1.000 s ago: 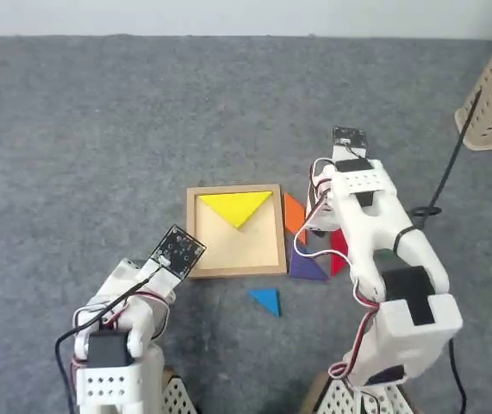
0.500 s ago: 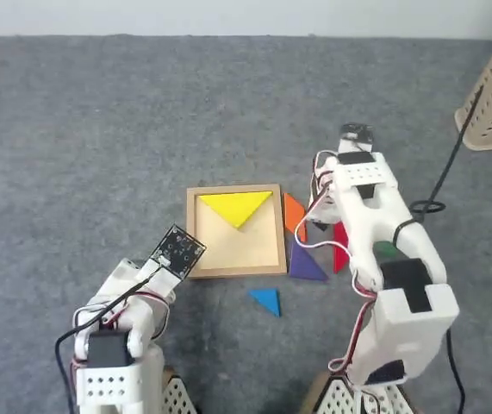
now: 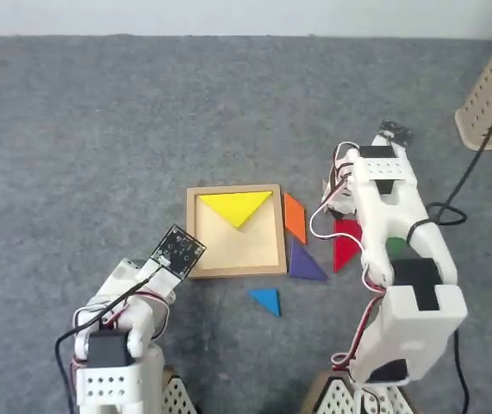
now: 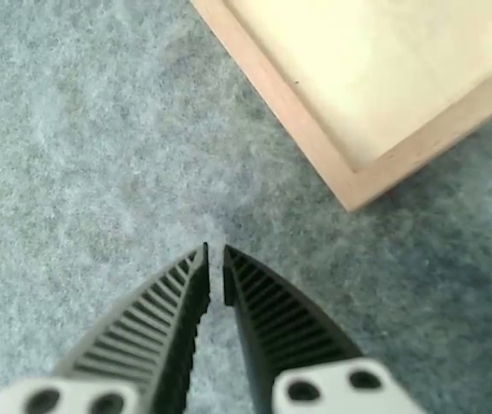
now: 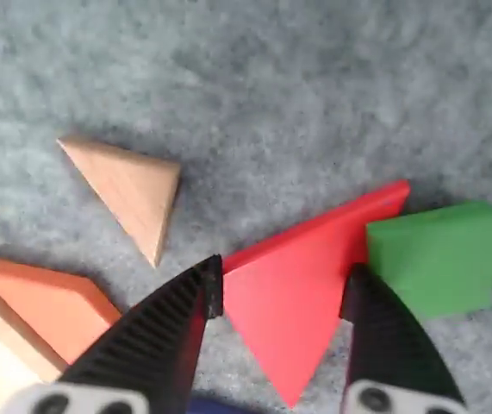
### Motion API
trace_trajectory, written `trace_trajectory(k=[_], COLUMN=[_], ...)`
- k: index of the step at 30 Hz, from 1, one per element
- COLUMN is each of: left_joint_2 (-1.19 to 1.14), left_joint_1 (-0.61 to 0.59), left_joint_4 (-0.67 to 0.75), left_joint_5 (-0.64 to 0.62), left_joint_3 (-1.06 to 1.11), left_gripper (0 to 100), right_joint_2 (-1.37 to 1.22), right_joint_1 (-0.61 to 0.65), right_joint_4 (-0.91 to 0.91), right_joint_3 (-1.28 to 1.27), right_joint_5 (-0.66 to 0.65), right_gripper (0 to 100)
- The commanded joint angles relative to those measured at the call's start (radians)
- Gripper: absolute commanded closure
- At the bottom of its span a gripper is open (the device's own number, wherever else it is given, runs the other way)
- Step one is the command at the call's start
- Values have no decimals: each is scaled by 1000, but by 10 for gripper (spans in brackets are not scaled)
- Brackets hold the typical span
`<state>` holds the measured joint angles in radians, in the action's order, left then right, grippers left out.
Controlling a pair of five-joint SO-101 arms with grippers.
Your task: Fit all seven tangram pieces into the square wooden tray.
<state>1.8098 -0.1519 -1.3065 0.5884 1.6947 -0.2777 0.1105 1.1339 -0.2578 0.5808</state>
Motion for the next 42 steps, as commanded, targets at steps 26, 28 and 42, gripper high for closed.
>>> trace_trajectory(k=[26,28,42], left_joint_2=[17,17,17], left_joint_1=[-2,-2,-3], left_joint_4=[-6,-6,-6], left_joint_5=[11,11,11], left_joint_3=[-10,-10,-10], left_gripper=[975,975,975], right_joint_2=[-151,-150,5], right_joint_1=[64,71,116], right_joint_4=[71,67,13], right_joint_3=[101,100,97], right_joint_5=[-110,-164,-597], right_gripper=[857,881,963])
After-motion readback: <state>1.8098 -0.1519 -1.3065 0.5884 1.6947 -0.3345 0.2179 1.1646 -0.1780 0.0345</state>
